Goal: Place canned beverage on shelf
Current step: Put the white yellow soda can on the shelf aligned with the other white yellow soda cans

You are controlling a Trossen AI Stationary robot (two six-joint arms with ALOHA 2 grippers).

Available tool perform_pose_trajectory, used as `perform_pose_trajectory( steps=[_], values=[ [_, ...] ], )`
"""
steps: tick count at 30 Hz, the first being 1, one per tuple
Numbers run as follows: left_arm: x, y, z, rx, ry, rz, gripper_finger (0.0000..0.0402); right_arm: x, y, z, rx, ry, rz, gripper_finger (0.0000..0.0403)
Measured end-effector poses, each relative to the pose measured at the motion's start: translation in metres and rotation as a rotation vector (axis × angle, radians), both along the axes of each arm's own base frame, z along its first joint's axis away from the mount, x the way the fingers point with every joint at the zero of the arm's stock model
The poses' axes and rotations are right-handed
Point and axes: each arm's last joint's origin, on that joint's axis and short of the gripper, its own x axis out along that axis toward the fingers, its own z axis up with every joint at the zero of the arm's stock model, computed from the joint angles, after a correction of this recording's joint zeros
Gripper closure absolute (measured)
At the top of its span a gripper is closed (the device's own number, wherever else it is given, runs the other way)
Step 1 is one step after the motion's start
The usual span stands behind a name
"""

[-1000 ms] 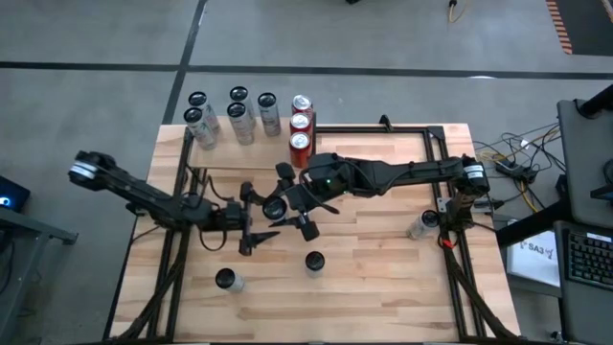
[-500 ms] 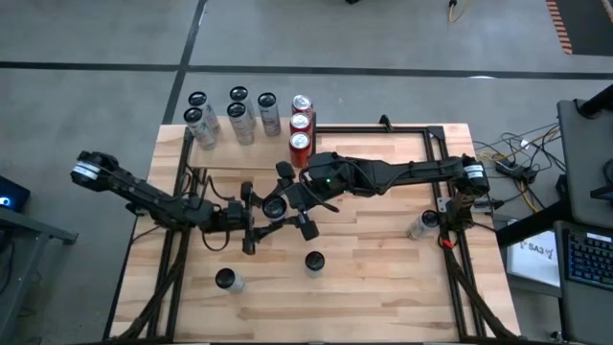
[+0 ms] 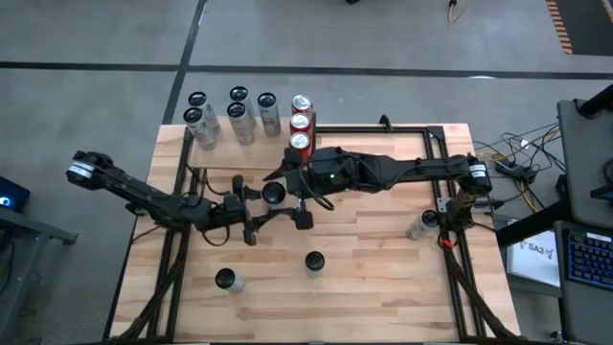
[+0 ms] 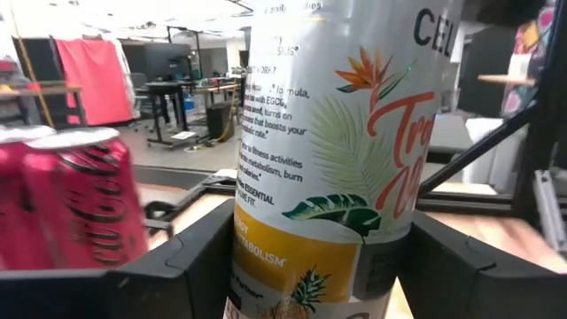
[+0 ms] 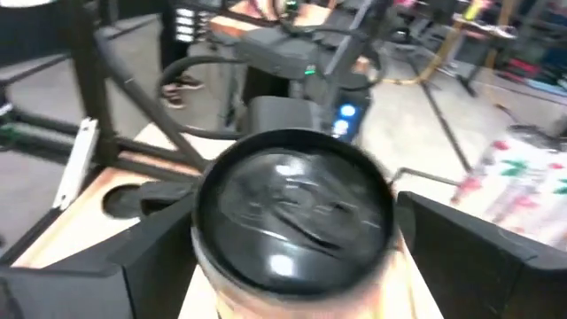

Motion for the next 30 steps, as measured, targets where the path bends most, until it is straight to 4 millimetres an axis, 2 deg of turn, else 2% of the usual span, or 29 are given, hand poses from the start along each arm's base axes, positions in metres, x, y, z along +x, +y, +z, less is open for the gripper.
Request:
perform_pose_trajectory(
  steps=[5,10,13,16,18,21,26,30],
  values=[
    [-0.018,0.008,0.016,0.083,-0.008,0.073,0.0168,-0.009,-0.003,0.03,0.0,-0.013,-0.128,0.0051],
    [-0.04,0.016,0.036,0.187,-0.058,0.131,0.0168,-0.017,-0.008,0.06,0.065,-0.102,-0.288,0.0052],
    [-0.053,0.021,0.043,0.237,-0.062,0.172,0.0168,-0.023,-0.01,0.077,0.108,-0.157,-0.315,0.0052],
    [-0.064,0.025,0.05,0.25,-0.092,0.191,0.0168,-0.026,-0.009,0.084,0.122,-0.179,-0.32,0.0053],
    [-0.069,0.027,0.051,0.261,-0.093,0.188,0.0168,-0.025,-0.009,0.083,0.129,-0.175,-0.319,0.0055],
    [-0.074,0.028,0.044,0.273,-0.072,0.186,0.0168,-0.019,-0.009,0.071,0.138,-0.143,-0.328,0.0059],
    [-0.076,0.029,0.038,0.263,-0.099,0.169,0.0164,0.007,-0.008,0.042,0.141,-0.102,-0.332,0.0065],
    [-0.079,0.03,0.041,0.245,-0.123,0.168,0.0162,0.026,-0.006,0.024,0.067,-0.101,-0.313,0.0064]
  ],
)
